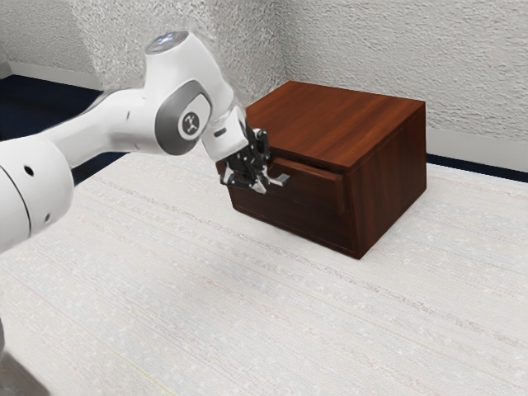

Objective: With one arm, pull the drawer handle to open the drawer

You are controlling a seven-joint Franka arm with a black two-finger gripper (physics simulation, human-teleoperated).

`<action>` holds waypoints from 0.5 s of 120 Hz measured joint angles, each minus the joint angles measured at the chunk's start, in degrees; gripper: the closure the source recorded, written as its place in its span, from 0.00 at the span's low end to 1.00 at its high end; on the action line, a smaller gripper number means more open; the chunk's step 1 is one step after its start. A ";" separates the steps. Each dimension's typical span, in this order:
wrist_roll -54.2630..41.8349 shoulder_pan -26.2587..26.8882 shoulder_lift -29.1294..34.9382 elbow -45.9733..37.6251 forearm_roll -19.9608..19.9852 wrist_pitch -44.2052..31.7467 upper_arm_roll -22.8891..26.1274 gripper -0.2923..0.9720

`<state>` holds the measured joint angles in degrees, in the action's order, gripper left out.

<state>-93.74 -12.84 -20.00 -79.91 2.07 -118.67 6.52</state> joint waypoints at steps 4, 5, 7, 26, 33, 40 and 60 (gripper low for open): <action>-0.15 0.01 1.45 -1.82 0.16 -0.04 -0.08 0.80; -0.18 -0.01 1.90 -2.34 0.18 -0.04 -0.07 0.80; -0.25 -0.02 3.09 -3.74 0.22 -0.04 -0.07 0.79; -0.85 0.12 8.65 -11.22 0.52 -0.57 -0.37 0.87; -1.04 0.02 10.94 -14.00 0.67 -0.79 -0.45 0.85; -1.20 -0.28 13.39 -16.72 0.65 -0.74 -0.24 0.83; -1.55 -0.91 21.07 -25.54 0.58 -0.58 -0.49 0.86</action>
<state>-95.28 -13.75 1.07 -105.45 2.64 -119.25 6.03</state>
